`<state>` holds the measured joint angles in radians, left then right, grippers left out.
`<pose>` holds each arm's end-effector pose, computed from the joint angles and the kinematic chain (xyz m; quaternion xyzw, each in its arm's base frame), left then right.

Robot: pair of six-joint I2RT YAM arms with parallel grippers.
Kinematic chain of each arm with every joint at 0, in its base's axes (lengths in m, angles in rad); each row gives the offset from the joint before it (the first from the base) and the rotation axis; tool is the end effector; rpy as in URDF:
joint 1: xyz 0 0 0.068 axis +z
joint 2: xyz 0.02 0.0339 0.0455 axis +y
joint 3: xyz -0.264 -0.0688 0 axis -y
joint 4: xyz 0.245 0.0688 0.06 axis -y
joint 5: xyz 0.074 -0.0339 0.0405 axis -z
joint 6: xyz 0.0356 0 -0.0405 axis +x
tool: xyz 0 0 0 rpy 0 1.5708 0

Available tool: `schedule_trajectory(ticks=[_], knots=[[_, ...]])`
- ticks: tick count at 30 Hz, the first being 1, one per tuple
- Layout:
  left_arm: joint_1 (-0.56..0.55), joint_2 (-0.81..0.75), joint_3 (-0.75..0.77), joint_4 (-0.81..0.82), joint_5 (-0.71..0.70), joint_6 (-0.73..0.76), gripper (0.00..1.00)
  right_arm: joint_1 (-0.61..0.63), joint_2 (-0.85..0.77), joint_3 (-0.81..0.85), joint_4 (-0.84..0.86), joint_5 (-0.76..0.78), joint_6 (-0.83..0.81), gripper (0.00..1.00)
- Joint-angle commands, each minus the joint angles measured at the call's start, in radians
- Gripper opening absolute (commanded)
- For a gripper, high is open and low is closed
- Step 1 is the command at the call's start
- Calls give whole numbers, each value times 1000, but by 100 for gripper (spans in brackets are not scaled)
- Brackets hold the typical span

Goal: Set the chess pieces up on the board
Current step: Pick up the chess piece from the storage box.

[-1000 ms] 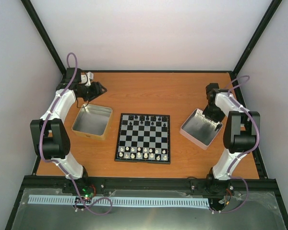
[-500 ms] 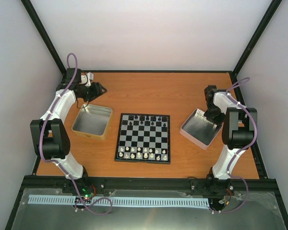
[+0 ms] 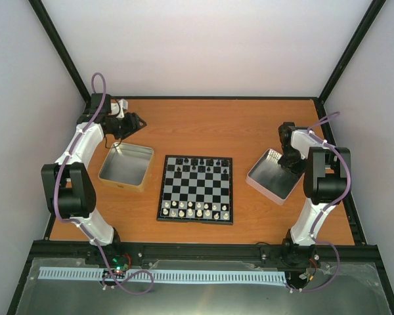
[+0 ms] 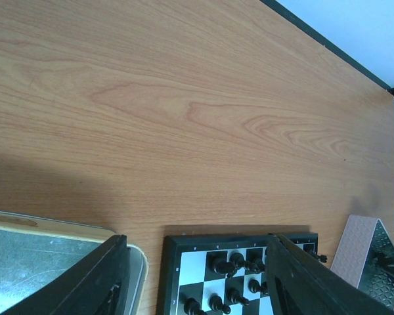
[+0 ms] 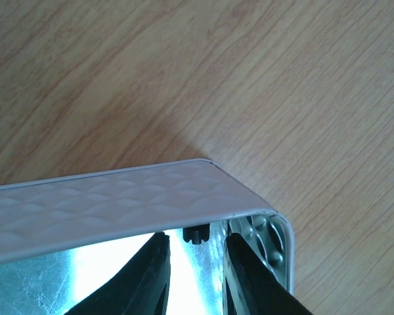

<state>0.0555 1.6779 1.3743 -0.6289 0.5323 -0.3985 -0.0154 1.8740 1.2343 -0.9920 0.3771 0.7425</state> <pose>0.3628 0.0021 0.2759 -0.1258 0.9111 -0.2977 0.2556 0.3244 -0.0181 0.1604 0.3579 0.9143 -0.1857 0.0387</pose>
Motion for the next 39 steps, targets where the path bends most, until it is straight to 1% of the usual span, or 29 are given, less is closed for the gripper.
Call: schedule_trajectory(ticks=[1, 8, 16, 24, 26, 30, 35, 39], knots=[[4, -28, 20, 9, 12, 13, 58, 0, 17, -12, 25, 42, 23, 24], [4, -31, 24, 8, 12, 12, 58, -7, 20, -40, 76, 33, 9, 20], [5, -36, 25, 7, 12, 12, 58, -29, 22, -65, 125, 34, -20, 17], [4, -44, 20, 9, 14, 12, 57, -39, 25, -82, 154, 50, -68, 18], [4, -46, 20, 10, 14, 12, 58, -41, 23, -87, 167, 38, -80, 16], [5, -50, 19, 11, 17, 10, 58, -42, 15, -88, 178, 19, -98, 6], [4, -59, 16, 17, 29, 10, 58, -41, -33, -92, 170, -54, -123, 4], [4, -69, 8, 37, 65, 8, 58, -38, -105, -84, 124, -179, -131, 5]])
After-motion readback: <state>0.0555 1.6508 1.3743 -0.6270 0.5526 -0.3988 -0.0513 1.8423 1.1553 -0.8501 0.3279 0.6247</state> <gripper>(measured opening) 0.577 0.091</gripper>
